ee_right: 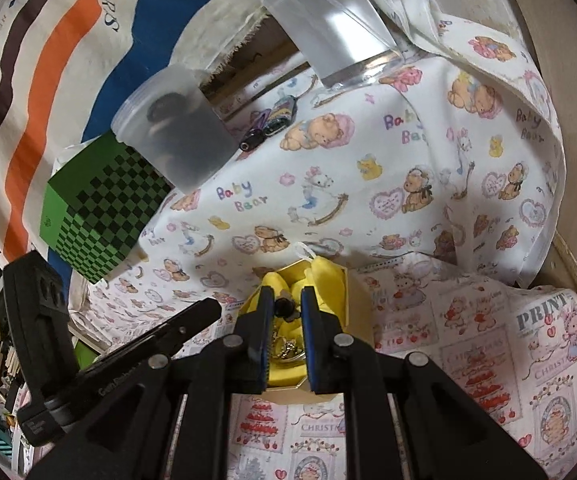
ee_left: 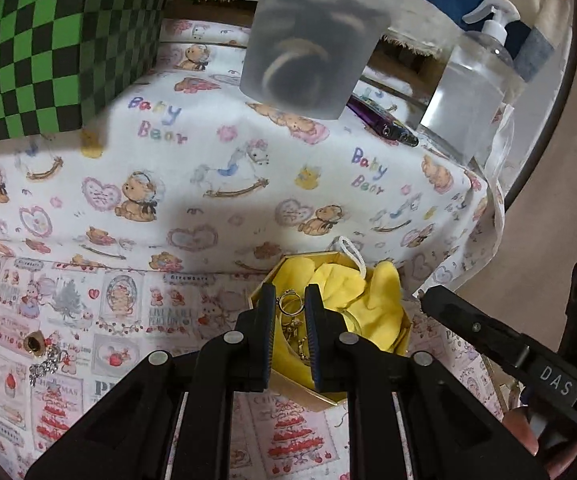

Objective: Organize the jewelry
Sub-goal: 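Carry the ring in the left gripper and earring in the right gripper over the box, then open both grippers to drop the ring and earring onto the yellow cloth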

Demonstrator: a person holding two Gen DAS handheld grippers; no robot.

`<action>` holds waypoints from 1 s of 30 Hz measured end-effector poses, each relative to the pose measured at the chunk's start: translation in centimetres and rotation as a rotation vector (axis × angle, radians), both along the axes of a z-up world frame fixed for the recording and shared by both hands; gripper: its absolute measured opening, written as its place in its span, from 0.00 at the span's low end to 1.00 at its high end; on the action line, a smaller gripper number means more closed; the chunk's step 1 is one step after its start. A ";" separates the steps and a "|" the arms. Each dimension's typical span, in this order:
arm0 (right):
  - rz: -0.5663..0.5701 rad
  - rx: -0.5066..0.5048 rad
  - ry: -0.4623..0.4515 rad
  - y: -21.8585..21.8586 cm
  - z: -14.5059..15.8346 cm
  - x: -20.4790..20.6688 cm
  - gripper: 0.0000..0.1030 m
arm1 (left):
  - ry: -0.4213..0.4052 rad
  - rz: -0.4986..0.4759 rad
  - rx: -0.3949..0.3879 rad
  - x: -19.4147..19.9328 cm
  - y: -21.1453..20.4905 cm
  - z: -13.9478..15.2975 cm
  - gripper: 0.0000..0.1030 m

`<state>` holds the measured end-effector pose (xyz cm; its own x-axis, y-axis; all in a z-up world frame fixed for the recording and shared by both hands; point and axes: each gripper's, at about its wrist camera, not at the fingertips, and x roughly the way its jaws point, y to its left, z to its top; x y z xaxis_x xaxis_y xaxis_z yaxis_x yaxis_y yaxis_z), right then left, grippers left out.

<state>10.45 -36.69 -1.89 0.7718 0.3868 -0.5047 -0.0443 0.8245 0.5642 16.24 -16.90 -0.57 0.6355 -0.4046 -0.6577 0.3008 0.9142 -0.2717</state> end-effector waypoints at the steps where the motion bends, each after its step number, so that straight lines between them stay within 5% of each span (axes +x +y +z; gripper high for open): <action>1: 0.001 0.004 0.003 -0.1 -0.1 0.1 0.12 | -0.003 -0.006 0.007 0.0 -0.1 -0.1 0.13; 8: -0.021 0.041 0.022 -0.2 -0.4 0.1 0.23 | -0.031 -0.013 0.044 -0.4 -0.2 0.4 0.24; 17: -0.024 0.017 -0.019 0.0 0.7 -0.7 0.35 | -0.196 0.026 0.140 -3.7 2.7 4.7 0.38; 24: 0.001 -0.064 -0.130 2.0 3.3 -2.6 0.53 | -0.378 0.100 0.178 -8.8 7.6 7.7 0.55; 30: 0.024 -0.173 -0.215 5.0 4.6 -4.3 0.68 | -0.411 0.175 0.171 -10.4 11.7 8.3 0.65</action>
<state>6.19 -31.68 2.76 0.8600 0.3287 -0.3903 -0.1687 0.9050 0.3905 5.88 -5.24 7.69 0.9057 -0.1764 -0.3856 0.1895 0.9819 -0.0041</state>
